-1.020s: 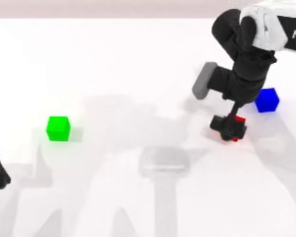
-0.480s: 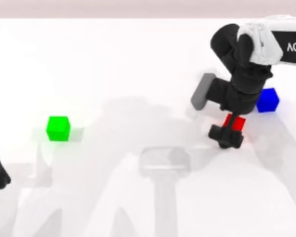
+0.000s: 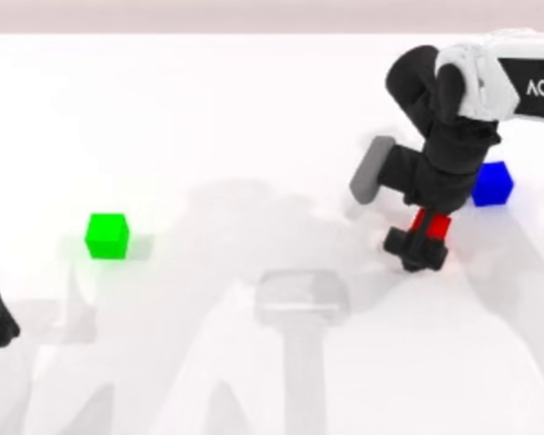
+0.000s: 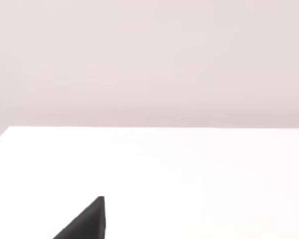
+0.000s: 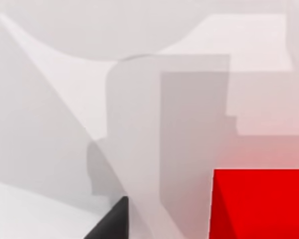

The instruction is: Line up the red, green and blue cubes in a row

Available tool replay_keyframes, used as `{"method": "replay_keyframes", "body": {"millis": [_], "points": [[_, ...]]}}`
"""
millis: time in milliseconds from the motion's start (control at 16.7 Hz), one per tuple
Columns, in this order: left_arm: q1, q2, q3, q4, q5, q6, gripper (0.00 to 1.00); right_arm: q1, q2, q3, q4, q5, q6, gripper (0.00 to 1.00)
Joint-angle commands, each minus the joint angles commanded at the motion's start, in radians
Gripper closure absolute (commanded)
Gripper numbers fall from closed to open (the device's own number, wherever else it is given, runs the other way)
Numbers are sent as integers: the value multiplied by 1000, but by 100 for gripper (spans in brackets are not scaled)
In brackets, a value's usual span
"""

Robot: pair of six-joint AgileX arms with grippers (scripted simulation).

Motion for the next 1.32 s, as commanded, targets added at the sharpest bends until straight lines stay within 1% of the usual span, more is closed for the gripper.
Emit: {"method": "replay_keyframes", "body": {"millis": [240, 300, 720, 780, 900, 1200, 1320], "points": [[0, 0, 0, 0, 0, 0, 0, 0, 0, 0, 0, 0, 0, 98], [0, 0, 0, 0, 0, 0, 0, 0, 0, 0, 0, 0, 0, 100], [0, 0, 0, 0, 0, 0, 0, 0, 0, 0, 0, 0, 0, 100], [0, 0, 0, 0, 0, 0, 0, 0, -41, 5, -27, -16, 16, 100], [0, 0, 0, 0, 0, 0, 0, 3, -45, 20, -45, -16, 14, 100], [0, 0, 0, 0, 0, 0, 0, 7, -94, 133, -218, -17, 14, 100], [0, 0, 0, 0, 0, 0, 0, 9, -113, 165, -262, -17, 14, 100]]}}
